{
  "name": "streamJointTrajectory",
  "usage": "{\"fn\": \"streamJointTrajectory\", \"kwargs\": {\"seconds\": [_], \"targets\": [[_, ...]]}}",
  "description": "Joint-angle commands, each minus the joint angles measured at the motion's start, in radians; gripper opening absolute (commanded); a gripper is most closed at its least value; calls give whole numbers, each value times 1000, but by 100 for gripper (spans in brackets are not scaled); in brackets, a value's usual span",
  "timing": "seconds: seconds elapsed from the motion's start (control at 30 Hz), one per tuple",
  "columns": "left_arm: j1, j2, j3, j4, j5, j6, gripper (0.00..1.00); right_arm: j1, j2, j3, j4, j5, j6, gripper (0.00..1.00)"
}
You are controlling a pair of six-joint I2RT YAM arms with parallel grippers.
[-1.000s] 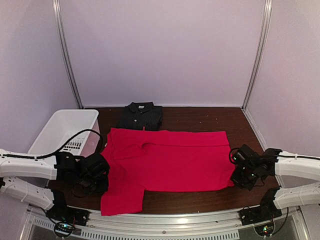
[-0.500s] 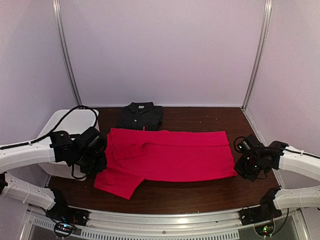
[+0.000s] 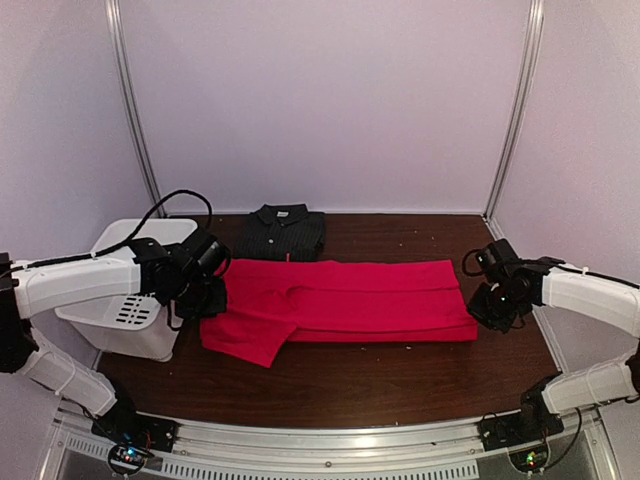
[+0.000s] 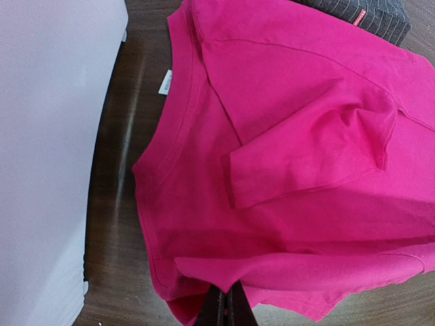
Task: Fold and stack the mixed laundry pile
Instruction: Pick up the 1/3-folded T-shirt from the center of the board, then fold the 1/3-folded T-shirt at the center of the board.
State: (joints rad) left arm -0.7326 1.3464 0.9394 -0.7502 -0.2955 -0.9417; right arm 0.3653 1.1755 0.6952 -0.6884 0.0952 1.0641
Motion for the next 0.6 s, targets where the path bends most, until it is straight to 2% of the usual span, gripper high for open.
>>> {"fn": "streamJointTrajectory", "kwargs": {"seconds": [0.0,0.57], "targets": [[27,43,38,79,-46,57,0,-51,60,44,64,8,-106,0],[73,221,60,160,-39,93,0,-101,295,135,161,-38,-236,0]]}}
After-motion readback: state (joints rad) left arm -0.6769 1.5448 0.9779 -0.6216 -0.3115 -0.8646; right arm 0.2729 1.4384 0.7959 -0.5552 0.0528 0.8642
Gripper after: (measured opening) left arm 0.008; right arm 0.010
